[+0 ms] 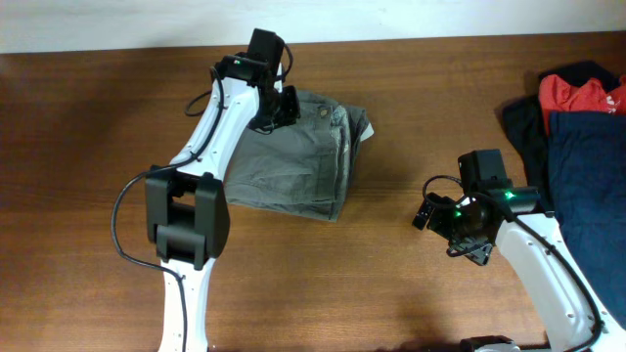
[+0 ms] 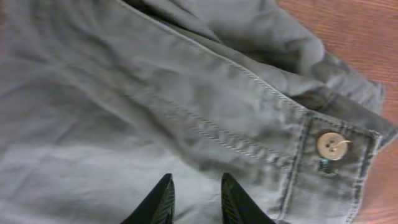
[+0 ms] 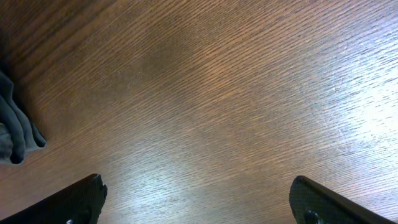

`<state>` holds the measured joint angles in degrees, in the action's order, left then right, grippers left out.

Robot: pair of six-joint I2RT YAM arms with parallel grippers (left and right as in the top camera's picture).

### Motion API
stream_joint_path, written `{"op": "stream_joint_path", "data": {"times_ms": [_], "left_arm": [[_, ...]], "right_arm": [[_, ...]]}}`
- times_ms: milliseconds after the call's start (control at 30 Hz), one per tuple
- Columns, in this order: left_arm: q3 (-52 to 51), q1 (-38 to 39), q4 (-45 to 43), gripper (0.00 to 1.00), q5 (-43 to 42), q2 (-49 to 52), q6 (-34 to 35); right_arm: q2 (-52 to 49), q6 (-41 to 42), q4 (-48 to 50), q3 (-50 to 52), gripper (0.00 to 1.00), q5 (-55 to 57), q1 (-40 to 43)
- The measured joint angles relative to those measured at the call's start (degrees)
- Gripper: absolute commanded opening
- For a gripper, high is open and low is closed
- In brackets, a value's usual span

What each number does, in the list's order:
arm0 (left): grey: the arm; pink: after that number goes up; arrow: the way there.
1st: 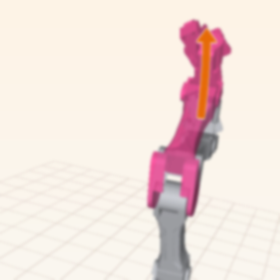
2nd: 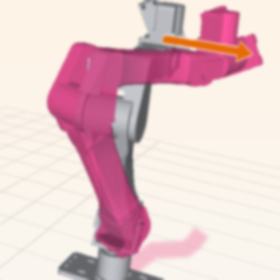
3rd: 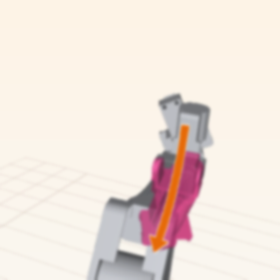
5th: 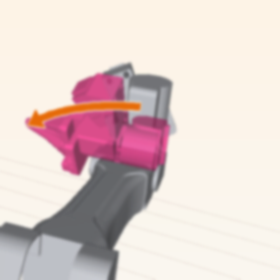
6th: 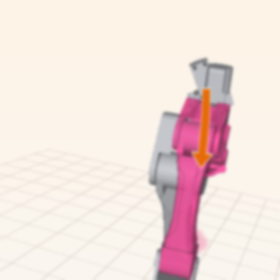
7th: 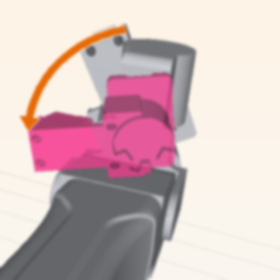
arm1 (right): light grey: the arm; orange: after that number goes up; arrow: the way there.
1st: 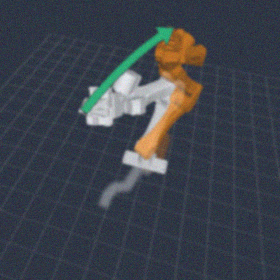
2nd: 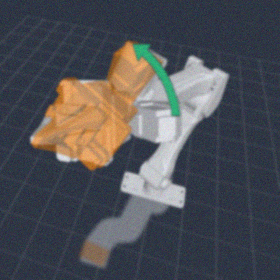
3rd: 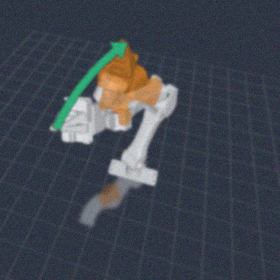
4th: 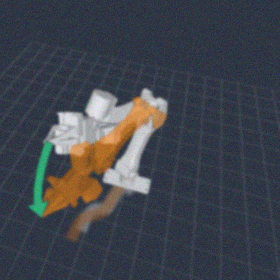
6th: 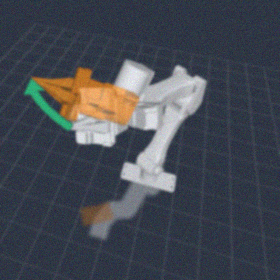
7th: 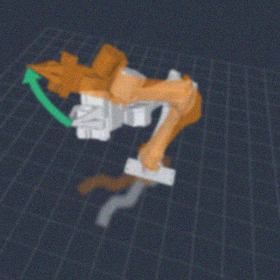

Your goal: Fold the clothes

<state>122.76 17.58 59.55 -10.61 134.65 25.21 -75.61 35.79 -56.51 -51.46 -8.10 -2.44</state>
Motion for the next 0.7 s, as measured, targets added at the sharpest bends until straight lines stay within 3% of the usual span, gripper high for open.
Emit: {"op": "stream_joint_path", "data": {"times_ms": [333,700], "left_arm": [[-0.02,2.67,-0.15,0.15,-1.11,0.76,2.54],[-0.02,-1.05,2.73,0.05,0.13,2.73,3.32]], "right_arm": [[0.00,0.00,-0.02,0.00,0.99,0.00,0.00],[0.00,0.07,-0.02,0.00,0.99,0.00,0.00]]}}
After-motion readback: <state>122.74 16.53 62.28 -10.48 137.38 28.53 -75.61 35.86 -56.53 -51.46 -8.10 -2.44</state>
